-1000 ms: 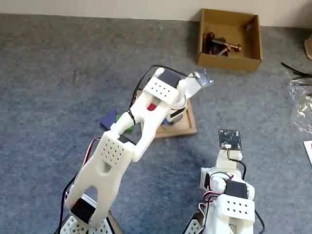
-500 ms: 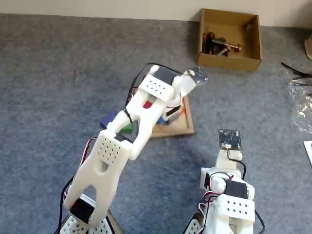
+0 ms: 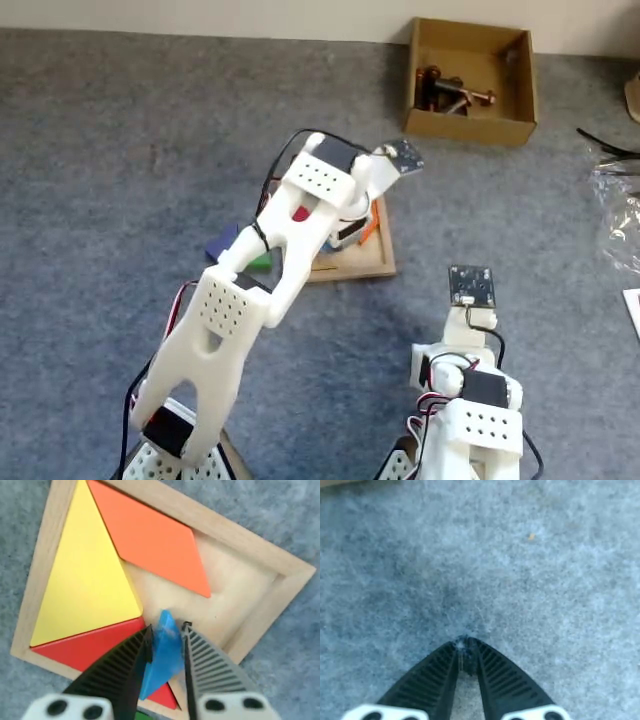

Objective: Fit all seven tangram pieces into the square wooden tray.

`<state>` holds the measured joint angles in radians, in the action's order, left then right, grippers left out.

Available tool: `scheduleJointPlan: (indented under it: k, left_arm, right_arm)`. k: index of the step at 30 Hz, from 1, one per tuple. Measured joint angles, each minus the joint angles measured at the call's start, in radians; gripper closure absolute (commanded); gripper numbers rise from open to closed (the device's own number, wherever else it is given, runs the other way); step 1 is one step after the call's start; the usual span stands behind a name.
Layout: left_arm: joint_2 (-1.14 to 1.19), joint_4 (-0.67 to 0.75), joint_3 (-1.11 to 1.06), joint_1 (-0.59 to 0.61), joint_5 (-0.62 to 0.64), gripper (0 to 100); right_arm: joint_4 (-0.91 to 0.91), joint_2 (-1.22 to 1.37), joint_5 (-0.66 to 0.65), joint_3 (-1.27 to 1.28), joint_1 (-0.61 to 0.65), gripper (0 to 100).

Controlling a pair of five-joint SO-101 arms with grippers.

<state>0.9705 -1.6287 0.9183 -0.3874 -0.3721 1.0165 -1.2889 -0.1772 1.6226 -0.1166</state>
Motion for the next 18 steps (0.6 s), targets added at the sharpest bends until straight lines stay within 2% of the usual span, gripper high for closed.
scheduleJointPlan:
  k: [18]
  left_arm:
    - [-0.002, -0.008, 0.002, -0.003, 0.006, 96]
  right_arm:
    - [0.000, 0.000, 0.000, 0.000, 0.000, 99.3]
